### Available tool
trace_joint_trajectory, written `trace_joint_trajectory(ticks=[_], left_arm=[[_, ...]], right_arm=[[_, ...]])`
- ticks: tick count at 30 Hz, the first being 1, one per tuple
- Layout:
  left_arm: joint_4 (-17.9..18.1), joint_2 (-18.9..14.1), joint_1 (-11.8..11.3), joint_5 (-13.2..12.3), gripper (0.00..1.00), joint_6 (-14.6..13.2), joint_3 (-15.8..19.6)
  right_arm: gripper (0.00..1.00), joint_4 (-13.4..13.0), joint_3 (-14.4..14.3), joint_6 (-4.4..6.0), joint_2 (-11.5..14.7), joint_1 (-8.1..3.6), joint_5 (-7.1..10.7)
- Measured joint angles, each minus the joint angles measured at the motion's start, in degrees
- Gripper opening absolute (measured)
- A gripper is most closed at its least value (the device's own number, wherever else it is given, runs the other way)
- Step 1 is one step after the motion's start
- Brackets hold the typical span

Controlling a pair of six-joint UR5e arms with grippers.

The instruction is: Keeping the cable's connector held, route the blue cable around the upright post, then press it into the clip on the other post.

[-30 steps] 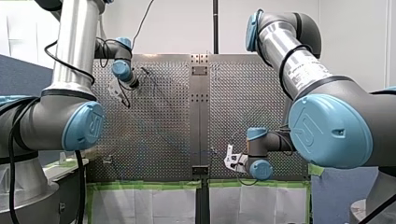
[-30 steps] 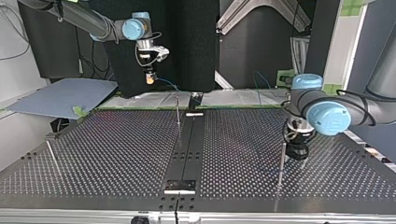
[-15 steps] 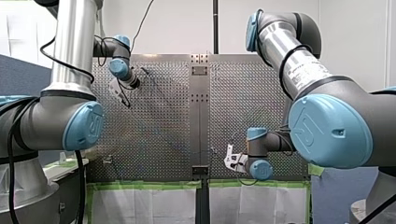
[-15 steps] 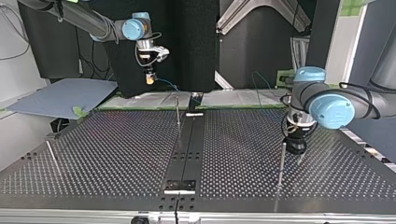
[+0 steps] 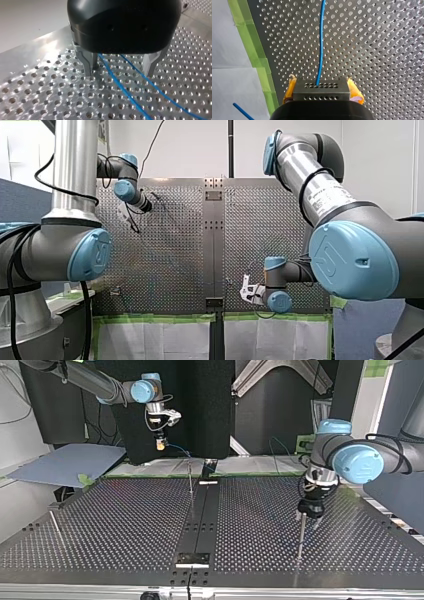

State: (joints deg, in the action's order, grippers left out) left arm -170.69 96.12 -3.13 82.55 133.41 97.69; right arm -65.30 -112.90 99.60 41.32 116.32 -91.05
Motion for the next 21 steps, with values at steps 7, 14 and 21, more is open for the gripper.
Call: trace_joint_trajectory(ticks=[7,14,21], left_arm=[[-1.0,-0.3,0.3,-0.4,0.98,0.0,0.1],[-1.5,-1.5,0.4,0.8,0.98,-0.9,2.4],[-1.2,-4.4,0.6,2.9,0.98,-2.6,5.2]], right_arm=[[0.0,0.0,0.0,0.0,0.0,0.0,0.01],[0.0,0.1,0.0,0.0,0.0,0.0,0.01],[0.0,0.0,0.0,0.0,0.0,0.0,0.01]])
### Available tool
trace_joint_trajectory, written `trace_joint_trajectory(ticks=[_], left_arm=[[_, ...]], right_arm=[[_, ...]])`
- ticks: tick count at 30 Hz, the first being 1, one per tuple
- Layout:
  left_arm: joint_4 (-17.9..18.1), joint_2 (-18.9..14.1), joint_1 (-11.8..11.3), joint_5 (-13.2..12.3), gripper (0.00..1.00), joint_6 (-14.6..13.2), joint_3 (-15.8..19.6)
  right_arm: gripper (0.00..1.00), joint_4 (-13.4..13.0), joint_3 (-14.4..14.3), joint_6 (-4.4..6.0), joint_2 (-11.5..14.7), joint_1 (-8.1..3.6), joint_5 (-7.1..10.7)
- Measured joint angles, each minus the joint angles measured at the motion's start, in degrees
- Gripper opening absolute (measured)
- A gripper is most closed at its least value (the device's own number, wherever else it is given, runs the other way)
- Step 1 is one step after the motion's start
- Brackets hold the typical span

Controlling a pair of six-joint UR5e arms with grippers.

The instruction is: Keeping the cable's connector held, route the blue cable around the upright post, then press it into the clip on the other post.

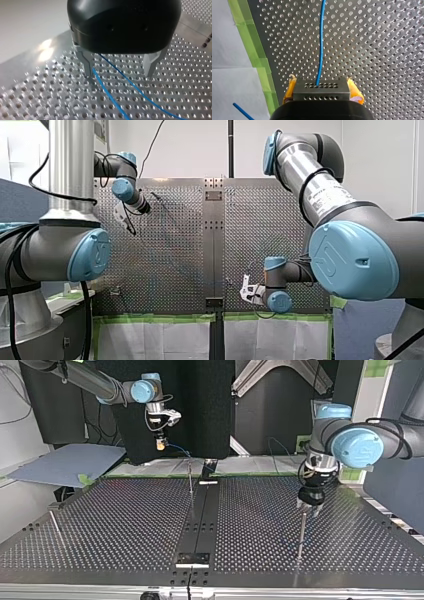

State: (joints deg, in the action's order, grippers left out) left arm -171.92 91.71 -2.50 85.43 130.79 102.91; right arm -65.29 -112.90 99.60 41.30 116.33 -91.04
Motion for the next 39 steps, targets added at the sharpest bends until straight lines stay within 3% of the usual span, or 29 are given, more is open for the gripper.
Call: trace_joint_trajectory(ticks=[20,26,31,39], left_arm=[[-9.0,-10.3,0.0,1.7,0.98,-9.0,0.4],[-12.3,-13.2,-0.1,3.3,0.98,-12.2,-1.8],[-14.9,-13.4,0.4,4.7,0.98,-14.8,-4.4],[-19.1,-10.6,2.2,2.3,0.98,-18.9,-6.9]], right_arm=[[0.0,0.0,0.2,0.33,0.0,-0.02,0.13],[0.0,0.3,0.3,0.28,0.0,-0.02,0.15],[0.0,0.4,0.3,0.23,0.0,-0.01,0.24],[0.0,0.5,0.3,0.18,0.0,0.0,0.48]])
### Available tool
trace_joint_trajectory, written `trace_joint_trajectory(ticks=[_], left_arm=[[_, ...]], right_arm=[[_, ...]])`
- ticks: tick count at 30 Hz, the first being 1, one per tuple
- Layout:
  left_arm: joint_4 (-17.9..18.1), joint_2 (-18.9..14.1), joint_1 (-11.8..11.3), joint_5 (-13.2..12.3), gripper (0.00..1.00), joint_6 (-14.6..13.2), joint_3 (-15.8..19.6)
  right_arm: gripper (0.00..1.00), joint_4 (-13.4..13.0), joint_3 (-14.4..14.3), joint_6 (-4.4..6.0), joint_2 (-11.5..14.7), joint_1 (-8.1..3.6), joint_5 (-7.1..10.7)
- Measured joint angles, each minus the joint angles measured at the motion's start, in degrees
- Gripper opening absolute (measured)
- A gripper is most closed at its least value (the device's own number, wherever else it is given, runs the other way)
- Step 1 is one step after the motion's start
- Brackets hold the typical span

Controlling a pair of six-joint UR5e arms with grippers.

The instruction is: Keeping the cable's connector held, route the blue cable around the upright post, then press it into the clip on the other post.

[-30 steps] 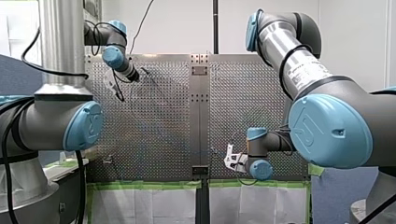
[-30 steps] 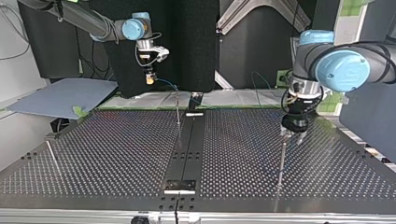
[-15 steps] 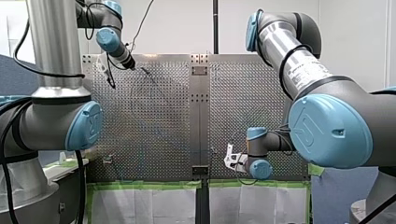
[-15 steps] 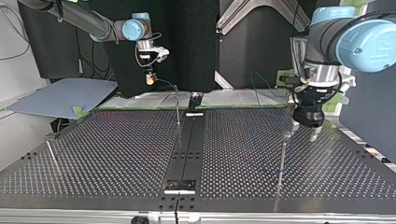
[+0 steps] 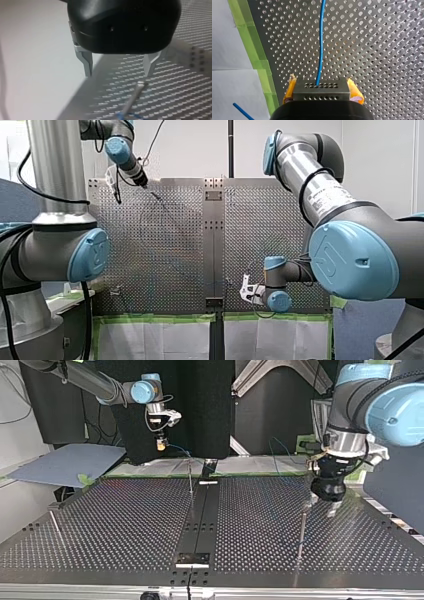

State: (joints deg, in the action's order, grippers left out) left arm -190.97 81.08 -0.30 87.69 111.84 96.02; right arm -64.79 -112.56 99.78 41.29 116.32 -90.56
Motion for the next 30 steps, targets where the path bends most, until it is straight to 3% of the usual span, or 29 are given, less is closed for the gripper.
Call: trace_joint_trajectory(ticks=[6,13,21,30], left_arm=[[-2.9,2.8,2.4,0.7,0.98,-3.0,-0.2],[-5.7,4.0,5.1,3.9,0.98,-6.7,-1.9],[-6.3,4.1,5.1,4.4,0.98,-10.7,-5.2],[-5.9,4.7,4.5,4.5,0.98,-16.1,-5.7]], right_arm=[[0.0,0.4,0.0,-0.05,0.0,0.0,0.31],[0.0,0.5,0.0,-0.09,0.0,0.0,0.63],[0.0,0.6,0.0,0.0,0.0,0.0,0.72],[0.0,0.9,0.4,-0.08,0.0,0.01,0.98]])
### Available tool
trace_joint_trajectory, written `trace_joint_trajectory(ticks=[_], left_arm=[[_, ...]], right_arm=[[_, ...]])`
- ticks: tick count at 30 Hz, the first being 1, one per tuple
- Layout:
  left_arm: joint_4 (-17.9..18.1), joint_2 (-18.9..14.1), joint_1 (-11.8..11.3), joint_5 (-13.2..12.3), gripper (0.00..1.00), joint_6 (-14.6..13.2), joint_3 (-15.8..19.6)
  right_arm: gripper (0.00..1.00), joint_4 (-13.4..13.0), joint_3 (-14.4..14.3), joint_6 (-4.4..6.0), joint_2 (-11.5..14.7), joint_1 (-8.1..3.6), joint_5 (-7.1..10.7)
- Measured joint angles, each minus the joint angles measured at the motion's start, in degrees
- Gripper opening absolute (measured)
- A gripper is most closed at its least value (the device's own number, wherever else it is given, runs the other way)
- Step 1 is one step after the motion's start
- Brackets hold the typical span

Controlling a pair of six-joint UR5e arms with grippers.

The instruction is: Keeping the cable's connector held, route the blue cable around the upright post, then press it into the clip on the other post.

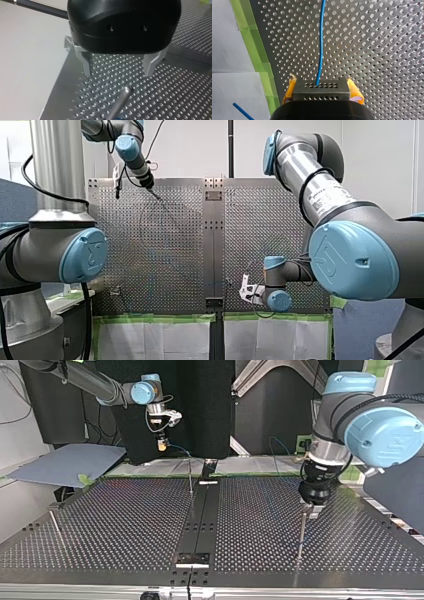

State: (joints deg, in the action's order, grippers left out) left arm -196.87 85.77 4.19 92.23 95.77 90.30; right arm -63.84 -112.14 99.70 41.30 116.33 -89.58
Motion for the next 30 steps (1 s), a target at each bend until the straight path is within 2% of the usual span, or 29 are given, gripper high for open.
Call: trace_joint_trajectory(ticks=[9,13,22,30], left_arm=[[-0.1,1.1,-0.3,0.8,0.98,-4.7,0.0],[-0.4,1.1,-0.3,2.4,0.98,-6.5,0.0],[-0.5,1.1,-0.5,6.0,0.98,-6.7,0.0],[-0.5,1.0,-0.6,6.7,0.98,-6.7,0.0]], right_arm=[[0.0,0.0,0.0,0.0,0.0,0.0,0.01],[0.0,0.0,0.0,-0.01,0.0,-0.01,0.01],[0.0,0.0,0.0,-0.01,0.0,-0.01,0.01],[0.0,0.0,0.0,-0.01,0.0,0.0,0.01]])
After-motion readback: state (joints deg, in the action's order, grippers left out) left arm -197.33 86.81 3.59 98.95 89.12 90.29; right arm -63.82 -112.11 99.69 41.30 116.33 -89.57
